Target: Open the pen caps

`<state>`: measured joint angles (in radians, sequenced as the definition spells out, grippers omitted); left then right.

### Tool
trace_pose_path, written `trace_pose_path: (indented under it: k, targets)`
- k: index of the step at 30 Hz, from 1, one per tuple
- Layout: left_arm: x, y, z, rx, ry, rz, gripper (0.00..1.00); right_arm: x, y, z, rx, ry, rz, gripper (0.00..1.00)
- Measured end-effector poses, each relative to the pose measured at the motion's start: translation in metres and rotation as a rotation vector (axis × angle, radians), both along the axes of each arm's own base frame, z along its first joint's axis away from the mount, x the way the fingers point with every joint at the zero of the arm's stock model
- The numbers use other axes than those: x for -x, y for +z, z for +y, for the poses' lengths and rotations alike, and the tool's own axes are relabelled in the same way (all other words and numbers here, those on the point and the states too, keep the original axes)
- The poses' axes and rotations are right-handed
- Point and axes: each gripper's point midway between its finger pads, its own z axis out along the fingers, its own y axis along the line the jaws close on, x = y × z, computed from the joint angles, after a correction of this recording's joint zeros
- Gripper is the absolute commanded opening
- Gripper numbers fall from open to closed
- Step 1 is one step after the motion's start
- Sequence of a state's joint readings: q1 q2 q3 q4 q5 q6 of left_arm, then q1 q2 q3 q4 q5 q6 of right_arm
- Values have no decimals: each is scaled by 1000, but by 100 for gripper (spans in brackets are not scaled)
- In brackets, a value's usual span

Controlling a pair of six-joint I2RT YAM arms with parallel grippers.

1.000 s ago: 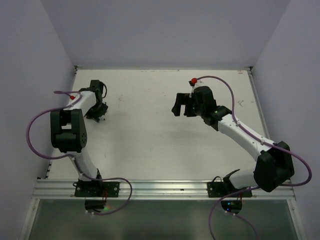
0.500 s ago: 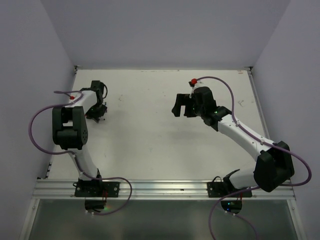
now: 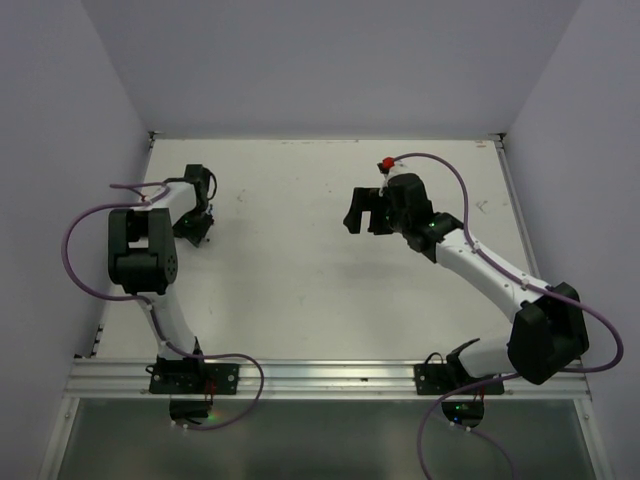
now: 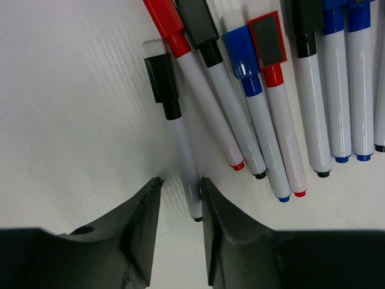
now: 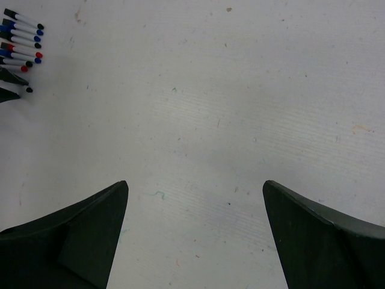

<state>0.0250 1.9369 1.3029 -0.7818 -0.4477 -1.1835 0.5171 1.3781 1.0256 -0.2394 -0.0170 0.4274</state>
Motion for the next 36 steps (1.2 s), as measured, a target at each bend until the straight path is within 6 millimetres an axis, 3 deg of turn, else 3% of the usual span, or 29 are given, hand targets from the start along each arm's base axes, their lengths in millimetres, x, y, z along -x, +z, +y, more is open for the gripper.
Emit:
trace_pose_path:
  k: [3,7,12,16,19,23,27,30,32,36]
  targets:
    - [-3,-1,1,-6,11,-12,25,1,2,-1,-2,1,-7,99]
    - [-4,-2,4,-19,24,-26,0,1,7,-2,-5,-3,-20,99]
    - [8,0,4,-24,30,-41,0,1,8,-3,-4,-5,-21,99]
    - [43,4,-2,-9,18,-1,0,2,8,-3,-3,-5,-19,99]
    - [57,31,-18,5,-26,-39,0,5,9,-4,-5,-5,-22,99]
    - [53,93,-68,56,-194,-251,0,9,6,-5,-18,-10,-5,99]
    - [54,147,-149,213,-550,-536,0,16,-2,-4,-66,9,50,99]
    - [57,162,-196,301,-802,-642,0,21,-8,-4,-136,36,105,97]
    - [59,162,-222,348,-943,-699,0,23,-8,-3,-186,58,131,96]
    - [82,157,-266,494,-1218,-789,0,30,-5,7,-279,128,142,90]
